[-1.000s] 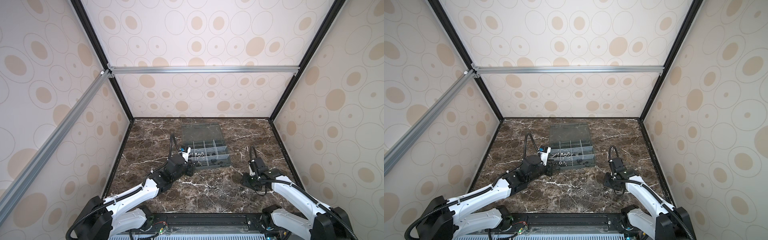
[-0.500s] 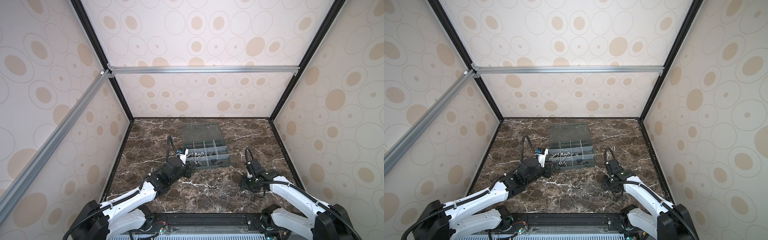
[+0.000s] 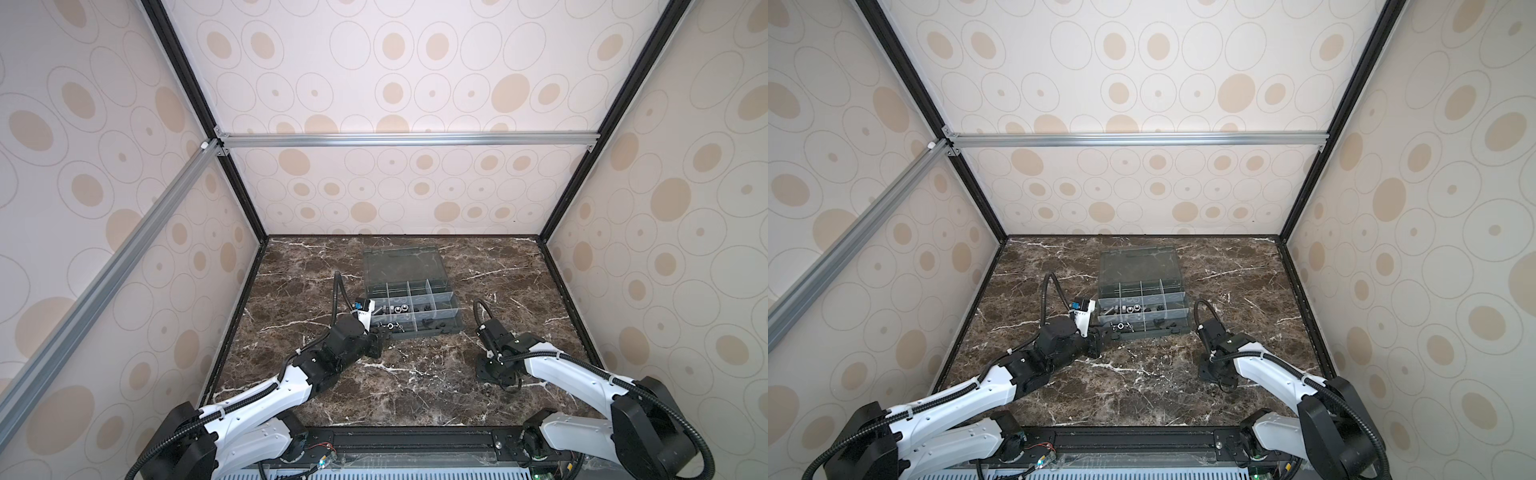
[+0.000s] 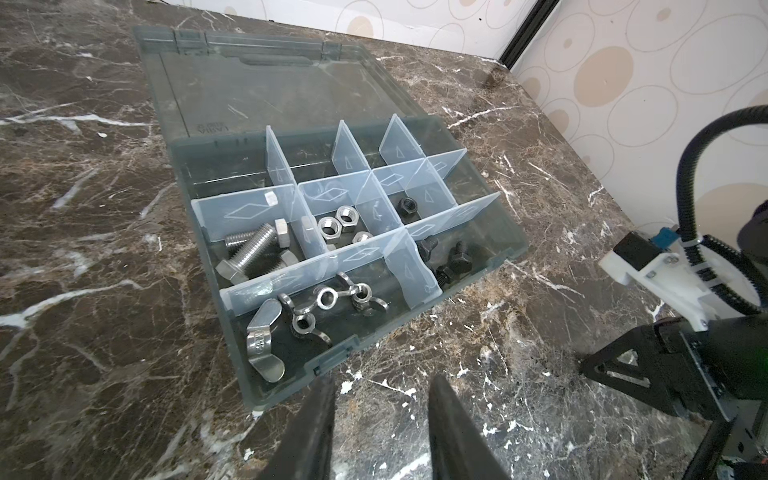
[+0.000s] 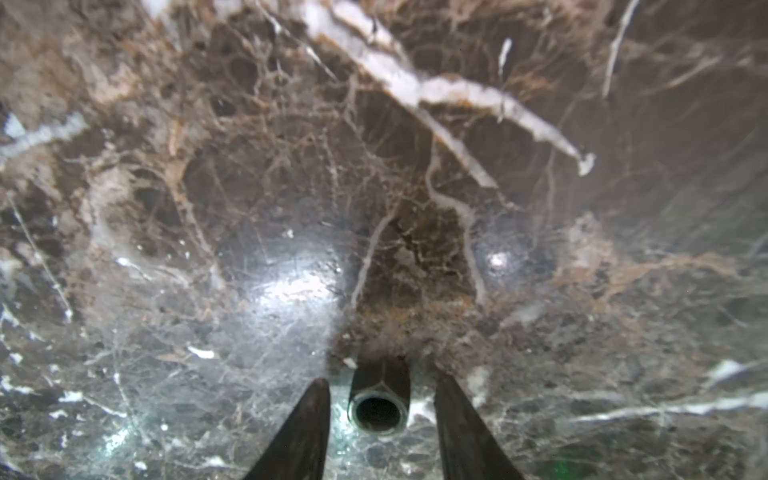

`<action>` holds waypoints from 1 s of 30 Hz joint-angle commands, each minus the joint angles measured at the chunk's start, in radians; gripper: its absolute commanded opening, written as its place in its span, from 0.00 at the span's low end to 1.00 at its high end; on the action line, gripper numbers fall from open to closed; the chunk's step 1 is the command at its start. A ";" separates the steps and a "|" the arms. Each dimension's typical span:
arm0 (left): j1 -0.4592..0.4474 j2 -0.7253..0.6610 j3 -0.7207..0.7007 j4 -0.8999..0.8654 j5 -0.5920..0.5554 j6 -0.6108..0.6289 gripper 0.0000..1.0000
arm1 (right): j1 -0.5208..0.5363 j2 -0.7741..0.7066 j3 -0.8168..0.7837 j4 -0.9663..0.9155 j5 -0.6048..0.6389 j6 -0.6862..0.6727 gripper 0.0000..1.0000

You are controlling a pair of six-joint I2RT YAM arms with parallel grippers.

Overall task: Sort the screws and nuts into containers
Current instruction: Pick up the nut from the bottom-right of the table.

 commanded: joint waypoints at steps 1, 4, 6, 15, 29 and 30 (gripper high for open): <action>0.006 -0.024 -0.010 0.027 -0.007 -0.024 0.38 | 0.012 0.014 0.019 -0.018 0.032 0.019 0.40; 0.006 -0.030 -0.016 0.030 -0.007 -0.023 0.38 | 0.013 0.021 0.019 -0.015 0.035 0.022 0.36; 0.005 -0.032 -0.020 0.028 -0.009 -0.023 0.38 | 0.015 0.025 0.020 -0.016 0.036 0.022 0.33; 0.006 -0.036 -0.027 0.031 -0.010 -0.022 0.38 | 0.027 0.038 0.043 -0.018 0.040 0.025 0.19; 0.007 -0.086 -0.030 -0.002 -0.029 -0.012 0.38 | 0.037 0.233 0.482 -0.018 0.028 -0.091 0.16; 0.006 -0.091 -0.031 -0.006 -0.030 -0.013 0.38 | 0.037 0.269 0.529 -0.008 0.021 -0.101 0.16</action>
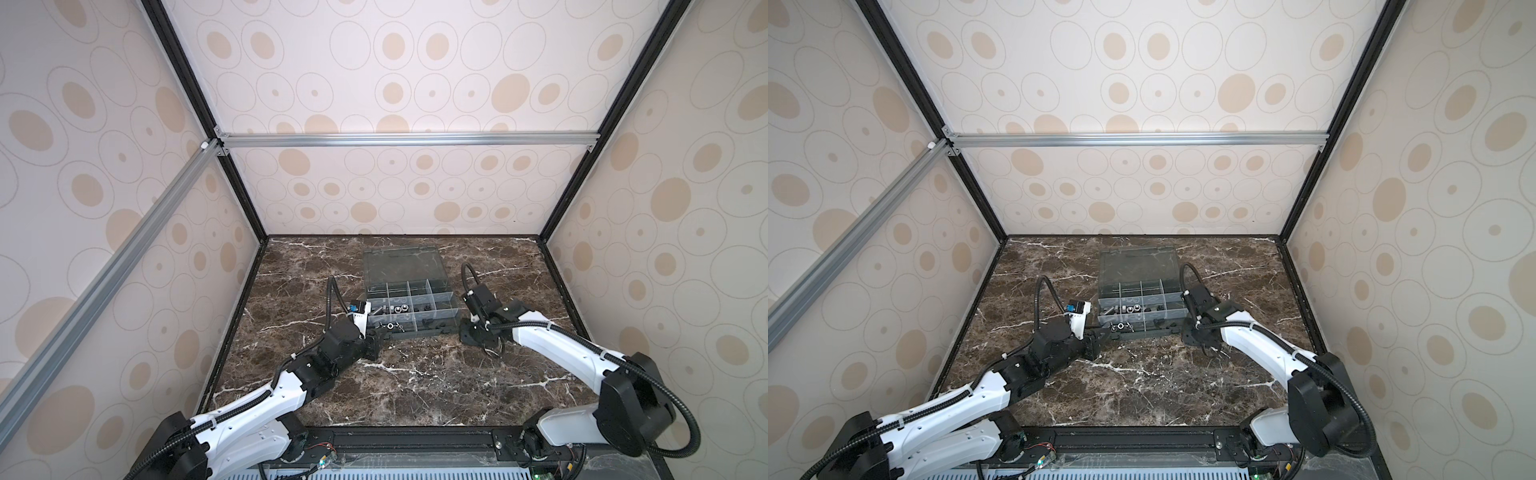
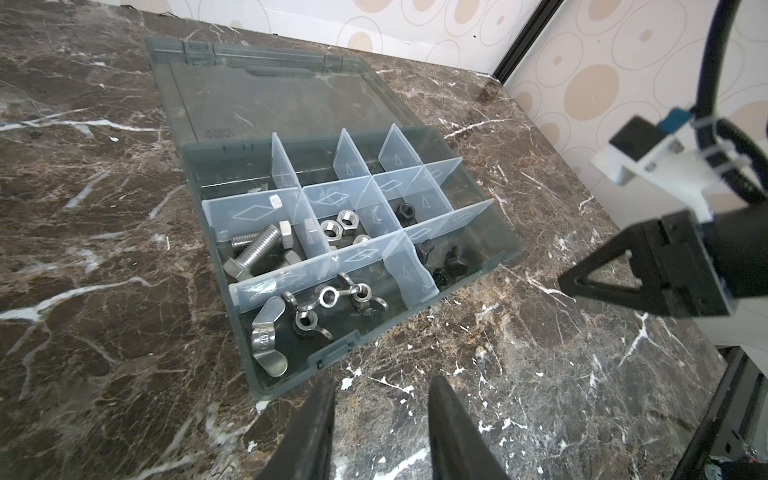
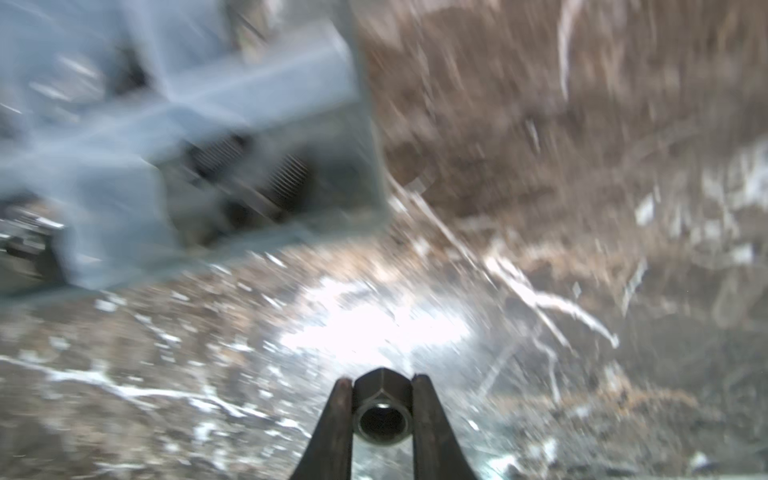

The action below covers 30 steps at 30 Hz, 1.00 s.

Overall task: Sort the screws and nuts into containers
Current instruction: Pick up the nut from the bottom-right of the table, then place the nut into the container.

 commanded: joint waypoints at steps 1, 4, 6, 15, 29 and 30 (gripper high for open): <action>0.007 -0.028 0.000 -0.014 -0.024 -0.007 0.38 | 0.008 0.095 0.128 0.016 -0.007 -0.050 0.16; 0.007 -0.048 -0.008 -0.026 -0.031 -0.010 0.38 | 0.011 0.206 0.258 0.021 -0.024 -0.068 0.16; 0.007 -0.065 -0.014 -0.034 -0.036 -0.013 0.38 | 0.019 0.273 0.332 0.023 -0.031 -0.079 0.16; 0.006 -0.107 -0.036 -0.047 -0.047 -0.024 0.38 | 0.026 0.474 0.509 0.010 -0.054 -0.105 0.16; 0.007 -0.107 -0.036 -0.049 -0.041 -0.035 0.38 | 0.028 0.549 0.580 0.002 -0.092 -0.107 0.33; 0.007 -0.108 -0.036 -0.050 -0.043 -0.035 0.38 | 0.029 0.547 0.580 0.001 -0.093 -0.107 0.36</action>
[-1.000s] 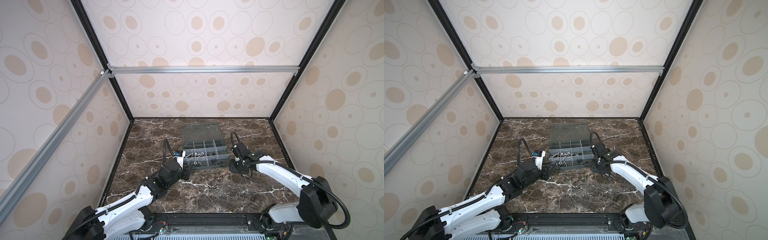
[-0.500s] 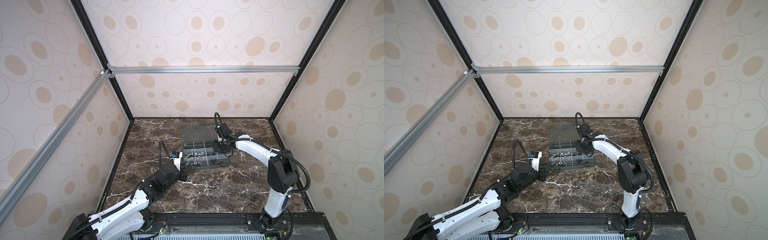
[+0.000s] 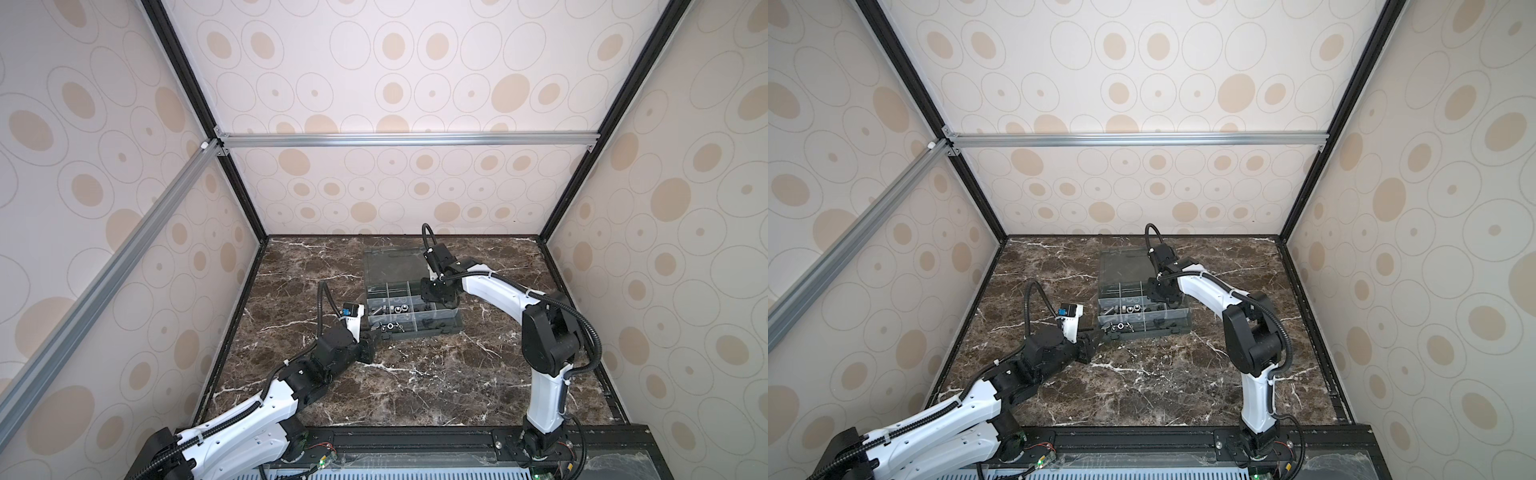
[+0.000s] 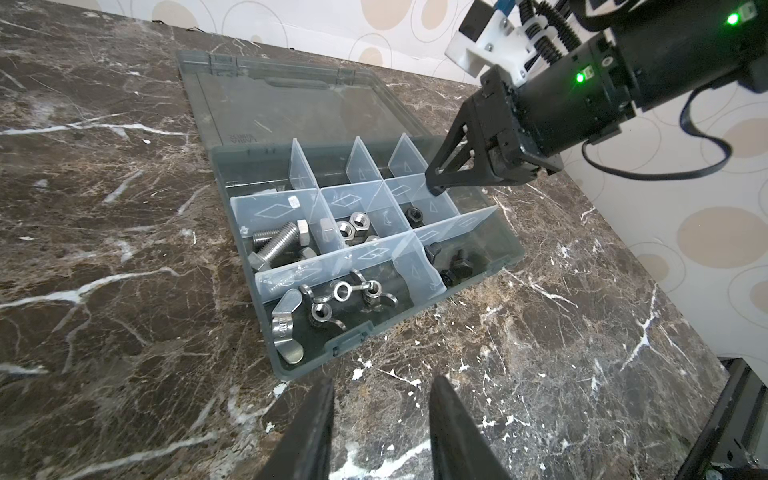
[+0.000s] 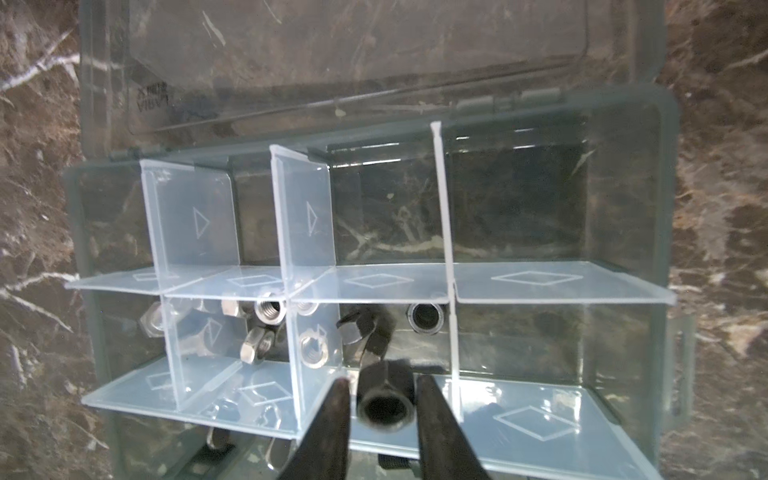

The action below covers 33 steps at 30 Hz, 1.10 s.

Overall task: Sort the screws and nuts into containers
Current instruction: Place the nut into the container, then reset both arms

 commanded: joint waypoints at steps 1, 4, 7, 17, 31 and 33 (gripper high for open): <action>0.006 -0.014 0.004 -0.011 -0.015 -0.024 0.39 | 0.007 0.017 0.024 -0.024 -0.011 0.003 0.38; 0.006 -0.014 0.001 -0.002 -0.020 -0.027 0.39 | 0.008 0.012 0.030 -0.037 -0.008 -0.004 0.42; 0.007 -0.014 0.001 0.004 -0.029 -0.026 0.39 | 0.007 -0.003 0.033 -0.049 0.001 -0.010 0.44; 0.007 -0.031 0.023 0.000 -0.129 0.027 0.38 | 0.006 -0.142 -0.063 -0.041 0.095 -0.049 0.46; 0.085 -0.169 -0.193 0.602 -0.853 0.552 0.96 | -0.069 -0.728 -0.623 0.423 0.477 -0.312 0.60; 0.158 -0.122 -0.249 0.759 -0.846 0.614 0.97 | -0.105 -0.809 -0.712 0.483 0.502 -0.331 0.63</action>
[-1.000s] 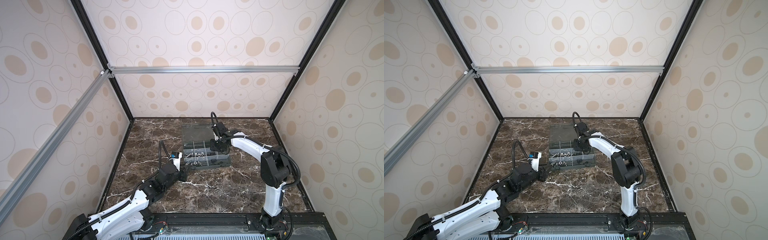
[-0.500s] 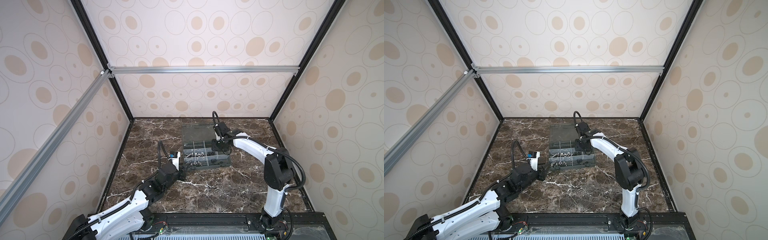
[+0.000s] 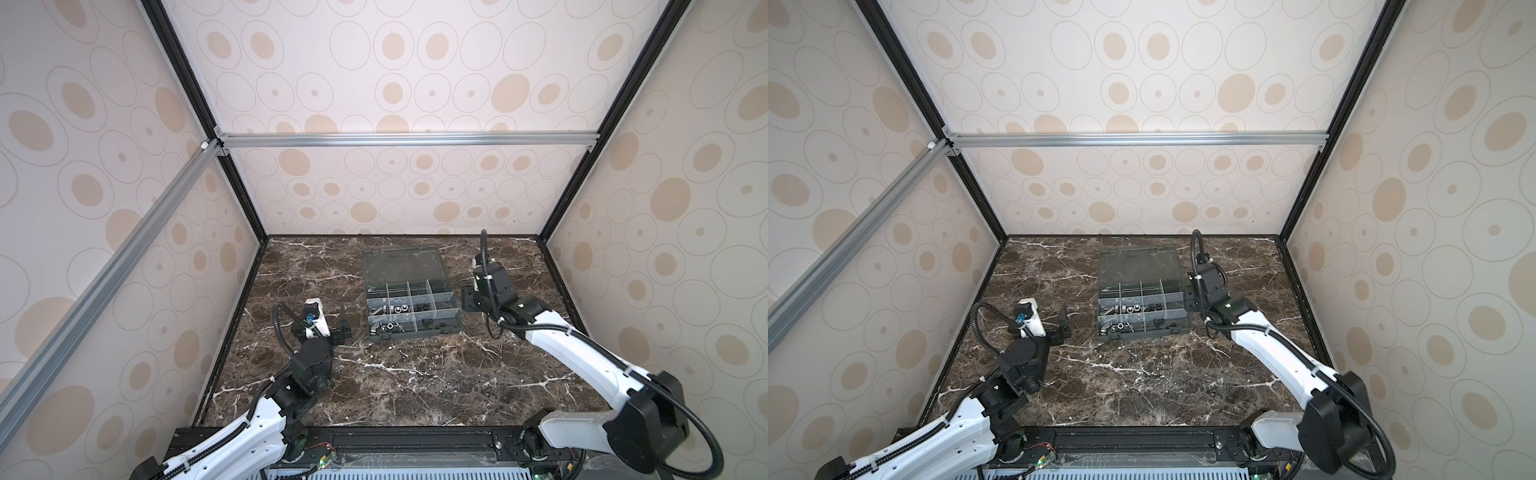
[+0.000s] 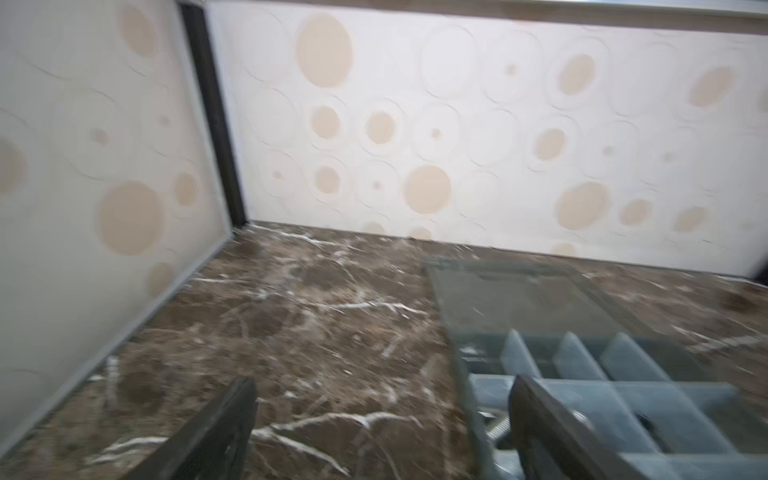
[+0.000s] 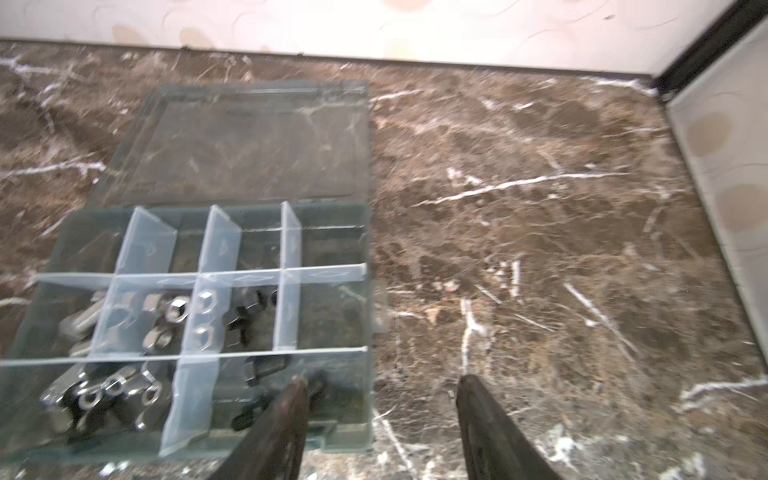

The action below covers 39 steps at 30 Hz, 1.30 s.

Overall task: Sort the screws and nuts into containers
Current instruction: Reset both arms

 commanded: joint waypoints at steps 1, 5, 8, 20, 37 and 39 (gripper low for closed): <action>0.110 0.077 -0.060 0.347 -0.128 0.203 0.98 | -0.056 -0.107 -0.138 0.180 0.113 -0.091 0.65; 0.286 0.287 -0.022 0.306 -0.057 0.114 0.99 | -0.107 -0.220 -0.336 0.381 0.219 -0.241 0.77; 0.366 0.467 0.006 0.361 0.010 0.122 0.99 | -0.147 -0.263 -0.480 0.560 0.250 -0.347 0.96; 0.549 0.836 0.139 0.556 0.402 0.146 0.99 | -0.360 -0.028 -0.635 0.917 0.082 -0.227 1.00; 0.624 0.864 -0.002 0.827 0.586 0.123 0.99 | -0.397 0.333 -0.537 1.176 -0.089 -0.243 1.00; 0.622 0.870 -0.006 0.850 0.579 0.126 0.99 | -0.397 0.321 -0.531 1.144 -0.093 -0.240 1.00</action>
